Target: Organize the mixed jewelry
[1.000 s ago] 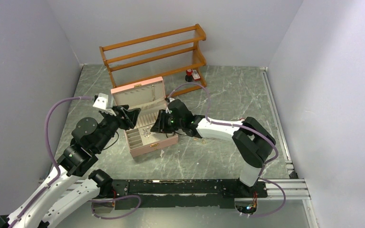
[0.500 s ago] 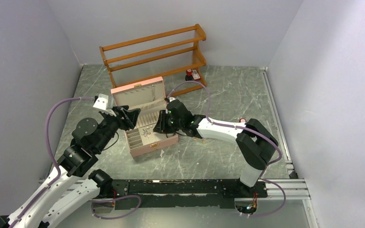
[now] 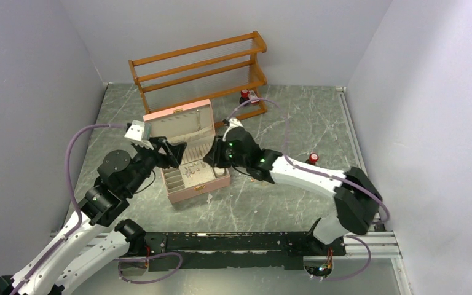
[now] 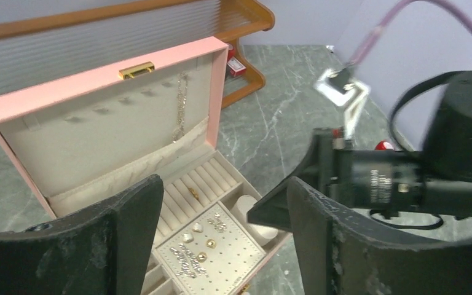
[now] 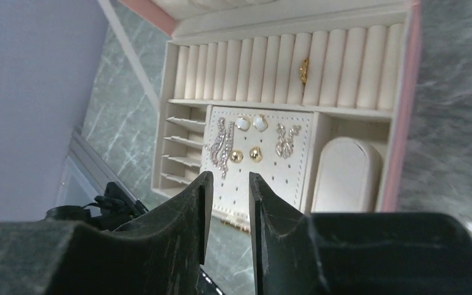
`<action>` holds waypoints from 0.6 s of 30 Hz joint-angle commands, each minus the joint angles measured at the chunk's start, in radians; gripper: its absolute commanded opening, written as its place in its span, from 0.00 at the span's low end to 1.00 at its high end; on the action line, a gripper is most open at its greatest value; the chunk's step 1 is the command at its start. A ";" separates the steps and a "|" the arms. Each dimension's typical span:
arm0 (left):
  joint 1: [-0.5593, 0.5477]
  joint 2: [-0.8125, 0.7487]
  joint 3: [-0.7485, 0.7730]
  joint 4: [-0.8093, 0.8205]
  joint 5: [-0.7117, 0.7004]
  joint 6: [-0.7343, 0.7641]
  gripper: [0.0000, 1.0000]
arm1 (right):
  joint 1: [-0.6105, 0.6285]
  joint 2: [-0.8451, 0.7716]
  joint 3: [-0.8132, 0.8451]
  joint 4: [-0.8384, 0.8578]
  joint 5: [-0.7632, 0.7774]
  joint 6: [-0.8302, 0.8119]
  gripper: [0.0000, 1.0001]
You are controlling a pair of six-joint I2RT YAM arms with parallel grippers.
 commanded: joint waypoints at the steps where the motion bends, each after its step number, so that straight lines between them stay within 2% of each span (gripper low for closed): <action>1: 0.006 -0.008 0.022 -0.039 0.031 -0.013 0.96 | 0.001 -0.181 -0.085 -0.095 0.161 0.002 0.33; 2: 0.007 -0.018 0.019 -0.050 0.032 -0.013 0.99 | -0.001 -0.220 -0.109 -0.125 0.199 0.009 0.34; 10: 0.006 -0.162 -0.015 -0.199 -0.027 -0.101 1.00 | -0.013 -0.448 -0.271 -0.434 0.409 0.092 0.56; 14: 0.006 -0.152 -0.007 -0.265 0.045 -0.143 1.00 | -0.032 -0.479 -0.320 -0.473 0.438 0.084 0.57; 18: 0.006 -0.113 -0.004 -0.292 0.141 -0.152 1.00 | -0.051 -0.410 -0.325 -0.477 0.437 0.009 0.55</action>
